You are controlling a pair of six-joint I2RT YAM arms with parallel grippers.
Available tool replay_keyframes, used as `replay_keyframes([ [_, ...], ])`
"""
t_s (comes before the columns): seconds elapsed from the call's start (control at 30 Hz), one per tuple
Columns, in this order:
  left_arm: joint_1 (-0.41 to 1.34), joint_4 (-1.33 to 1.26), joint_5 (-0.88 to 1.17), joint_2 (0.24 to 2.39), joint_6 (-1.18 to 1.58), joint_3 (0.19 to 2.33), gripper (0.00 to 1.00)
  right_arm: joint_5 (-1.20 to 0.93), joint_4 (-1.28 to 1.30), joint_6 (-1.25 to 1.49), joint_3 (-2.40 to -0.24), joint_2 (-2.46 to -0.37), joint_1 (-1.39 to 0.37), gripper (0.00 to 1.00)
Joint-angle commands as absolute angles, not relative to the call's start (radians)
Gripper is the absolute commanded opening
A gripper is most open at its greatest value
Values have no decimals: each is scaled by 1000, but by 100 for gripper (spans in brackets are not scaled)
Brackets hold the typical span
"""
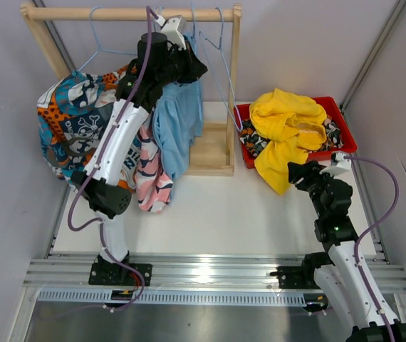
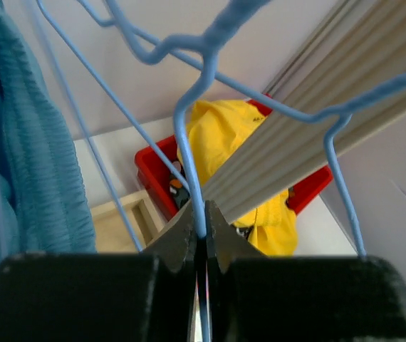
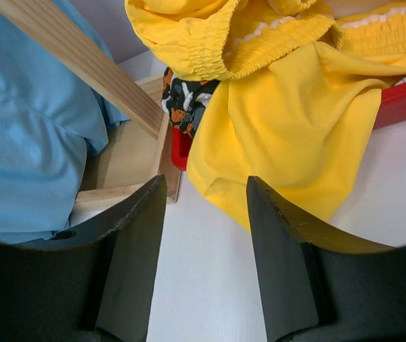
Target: Remove the shorts from the hanger
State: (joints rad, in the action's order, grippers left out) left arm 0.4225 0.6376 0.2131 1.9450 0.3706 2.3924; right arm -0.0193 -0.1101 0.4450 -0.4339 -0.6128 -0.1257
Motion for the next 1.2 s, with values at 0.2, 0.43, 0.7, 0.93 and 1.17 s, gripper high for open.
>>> replay_keyframes([
  [0.2, 426, 598, 256, 1884, 405, 2363, 36, -37, -74, 462, -425, -565, -140, 56],
  [0.43, 477, 670, 269, 1682, 325, 2284, 66, -52, -20, 489, -454, -624, -150, 99],
  [0.7, 450, 703, 175, 1539, 241, 2194, 69, -8, -28, 492, -419, -595, -210, 99],
  [0.93, 410, 718, 158, 1539, 216, 2177, 68, 34, -5, 477, -420, -581, -239, 99],
  [1.17, 380, 712, 156, 1582, 213, 2172, 66, 48, 28, 465, -407, -555, -239, 99],
])
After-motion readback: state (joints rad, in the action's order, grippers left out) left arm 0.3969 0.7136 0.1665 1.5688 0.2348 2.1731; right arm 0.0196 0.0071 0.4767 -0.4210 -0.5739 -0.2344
